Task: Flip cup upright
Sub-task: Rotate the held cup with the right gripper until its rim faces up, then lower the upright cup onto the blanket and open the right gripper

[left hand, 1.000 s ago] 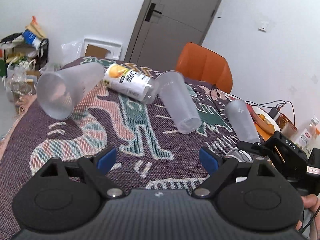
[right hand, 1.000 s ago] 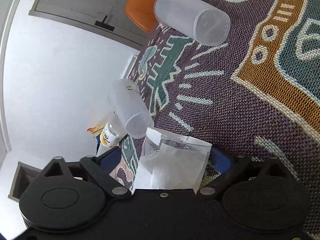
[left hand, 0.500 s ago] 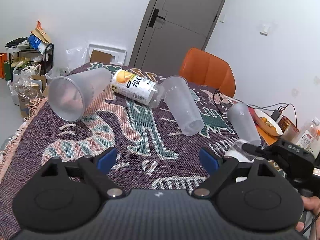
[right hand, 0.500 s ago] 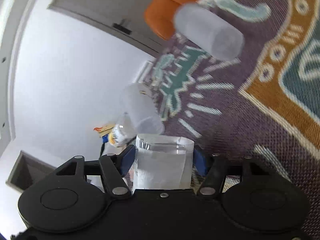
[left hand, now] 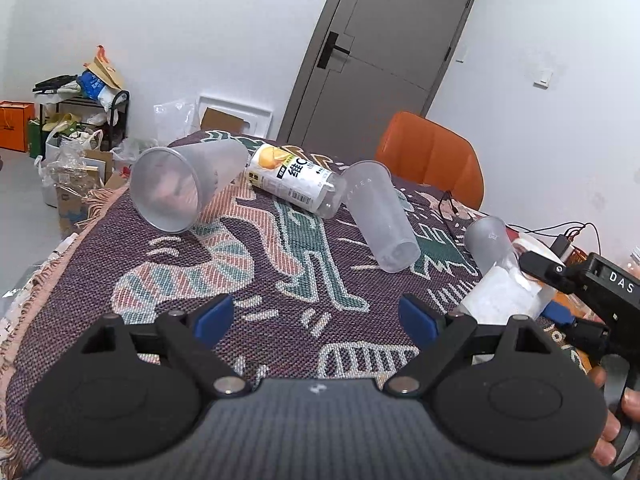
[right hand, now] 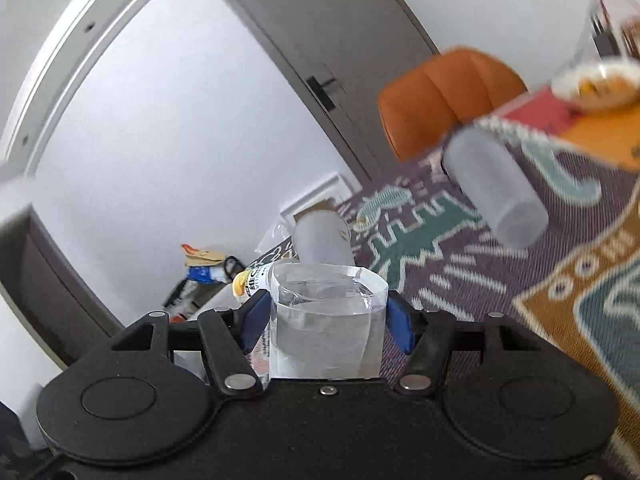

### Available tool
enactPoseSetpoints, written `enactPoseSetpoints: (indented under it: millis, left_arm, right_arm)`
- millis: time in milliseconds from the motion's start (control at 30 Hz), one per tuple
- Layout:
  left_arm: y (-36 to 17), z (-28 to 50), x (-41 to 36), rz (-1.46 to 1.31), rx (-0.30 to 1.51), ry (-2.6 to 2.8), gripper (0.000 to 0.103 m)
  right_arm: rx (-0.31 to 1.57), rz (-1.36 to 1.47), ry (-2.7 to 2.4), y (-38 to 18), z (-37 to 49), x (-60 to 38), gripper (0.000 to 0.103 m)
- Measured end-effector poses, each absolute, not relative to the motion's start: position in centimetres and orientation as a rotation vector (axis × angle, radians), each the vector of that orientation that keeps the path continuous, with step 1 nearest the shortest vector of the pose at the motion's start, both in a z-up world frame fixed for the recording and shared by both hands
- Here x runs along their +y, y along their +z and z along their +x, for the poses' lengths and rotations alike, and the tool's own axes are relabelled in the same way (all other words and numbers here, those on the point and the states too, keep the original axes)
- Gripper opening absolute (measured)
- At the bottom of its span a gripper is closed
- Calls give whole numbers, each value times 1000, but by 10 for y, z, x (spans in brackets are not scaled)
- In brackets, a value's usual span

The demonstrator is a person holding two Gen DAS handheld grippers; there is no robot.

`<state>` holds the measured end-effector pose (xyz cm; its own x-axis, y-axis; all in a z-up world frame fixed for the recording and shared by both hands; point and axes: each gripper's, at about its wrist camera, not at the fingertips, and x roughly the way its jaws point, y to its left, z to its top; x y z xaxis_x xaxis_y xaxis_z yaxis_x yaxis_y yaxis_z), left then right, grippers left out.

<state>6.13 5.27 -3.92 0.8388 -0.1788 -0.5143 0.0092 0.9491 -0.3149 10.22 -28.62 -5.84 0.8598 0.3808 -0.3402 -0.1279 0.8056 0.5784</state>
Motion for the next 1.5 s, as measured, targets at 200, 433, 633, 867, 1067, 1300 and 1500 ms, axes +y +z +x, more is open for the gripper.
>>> enactPoseSetpoints:
  millis: [200,433,633,867,1067,1300,1500]
  left_arm:
    - [-42,57,56,-282,558,-63,93]
    - [-47,52,61,-249,527,-33,94]
    - [-50,51,67,-270,541,-43,97]
    - [-44,53,62,-255,559,-71,97]
    - [-36,47,49,-221,557,-67,97]
    - [-30,39,37,-194,554,-72,97]
    - [-25,29,21,-150,549,-99,97]
  right_arm:
    - [410,398,257,-54,99,-259,59]
    - [399,257,253,-61,91,-234,59]
    - [467,210,278,-64,85,-224,82]
    - [481,275,327,-57,77,-238,90]
    - [494,317,383,-51,67,-250,98]
    - [494,306,412,-41,51,-264,98]
    - [505,311,405,-38,42,-280,98]
